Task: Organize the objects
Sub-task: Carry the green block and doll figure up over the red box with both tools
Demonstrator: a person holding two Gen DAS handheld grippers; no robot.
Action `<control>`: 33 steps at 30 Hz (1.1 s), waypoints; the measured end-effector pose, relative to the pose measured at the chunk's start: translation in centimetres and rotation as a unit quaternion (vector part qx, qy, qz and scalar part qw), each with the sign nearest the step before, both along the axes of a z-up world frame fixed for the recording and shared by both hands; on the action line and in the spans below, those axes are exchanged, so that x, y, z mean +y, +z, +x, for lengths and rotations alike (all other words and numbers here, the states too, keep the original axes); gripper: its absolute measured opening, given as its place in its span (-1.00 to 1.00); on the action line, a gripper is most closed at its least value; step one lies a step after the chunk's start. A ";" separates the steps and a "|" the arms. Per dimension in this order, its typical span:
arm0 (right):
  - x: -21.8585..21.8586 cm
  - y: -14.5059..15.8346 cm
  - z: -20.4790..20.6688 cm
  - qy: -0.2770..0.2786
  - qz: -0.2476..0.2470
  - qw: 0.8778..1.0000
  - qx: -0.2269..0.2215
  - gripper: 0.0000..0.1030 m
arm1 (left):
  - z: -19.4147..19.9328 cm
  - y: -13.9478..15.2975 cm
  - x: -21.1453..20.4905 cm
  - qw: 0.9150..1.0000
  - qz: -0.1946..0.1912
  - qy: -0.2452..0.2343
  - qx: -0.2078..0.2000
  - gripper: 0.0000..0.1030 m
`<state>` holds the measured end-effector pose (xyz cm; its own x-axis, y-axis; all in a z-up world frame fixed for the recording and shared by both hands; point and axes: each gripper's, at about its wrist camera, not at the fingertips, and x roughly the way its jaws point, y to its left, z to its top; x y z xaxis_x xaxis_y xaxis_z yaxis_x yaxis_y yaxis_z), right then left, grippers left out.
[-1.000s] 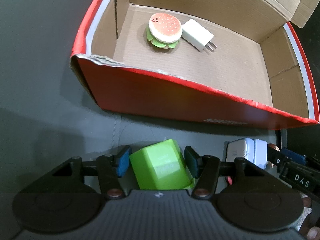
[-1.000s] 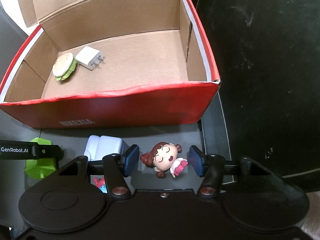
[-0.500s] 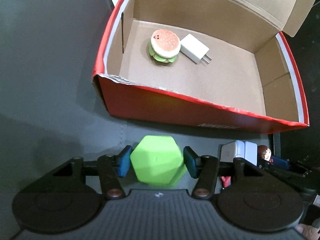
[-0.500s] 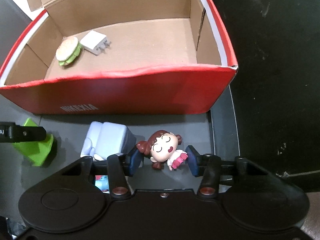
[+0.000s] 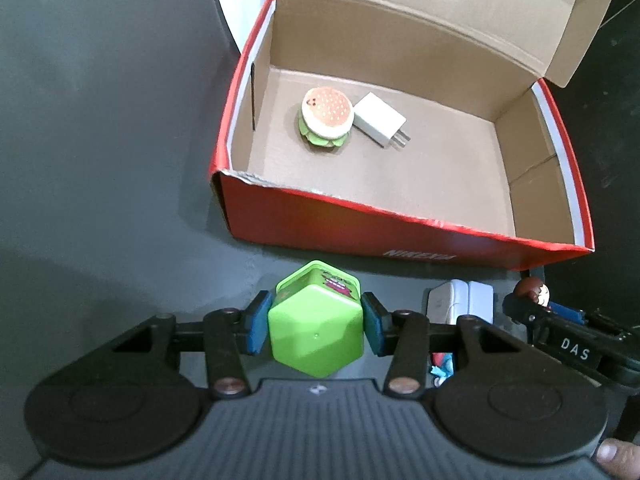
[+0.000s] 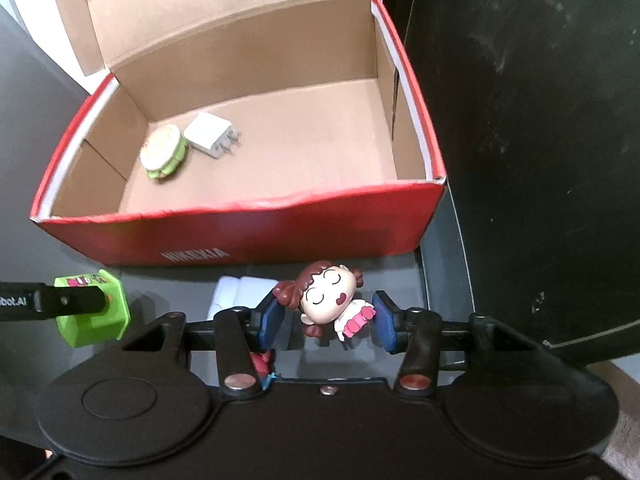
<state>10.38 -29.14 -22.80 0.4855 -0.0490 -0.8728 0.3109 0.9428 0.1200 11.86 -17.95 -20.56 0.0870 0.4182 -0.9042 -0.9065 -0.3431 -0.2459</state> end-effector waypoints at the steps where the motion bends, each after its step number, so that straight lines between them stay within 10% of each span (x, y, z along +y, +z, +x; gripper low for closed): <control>1: 0.0 0.3 -0.1 0.000 0.003 1.000 -0.004 -0.08 | 0.1 0.4 -0.2 1.000 0.002 -0.002 0.003 -0.09; 33: -0.3 9.3 -4.1 -0.010 0.037 0.990 -0.137 -0.08 | 3.4 11.5 -4.6 0.990 0.109 -0.036 0.083 -0.09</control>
<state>6.26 -29.44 -13.50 0.7045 -0.0009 -0.7097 0.2751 0.9222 0.2719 15.23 -22.56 -9.03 -0.0189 0.6032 -0.7974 -0.9609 -0.2314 -0.1522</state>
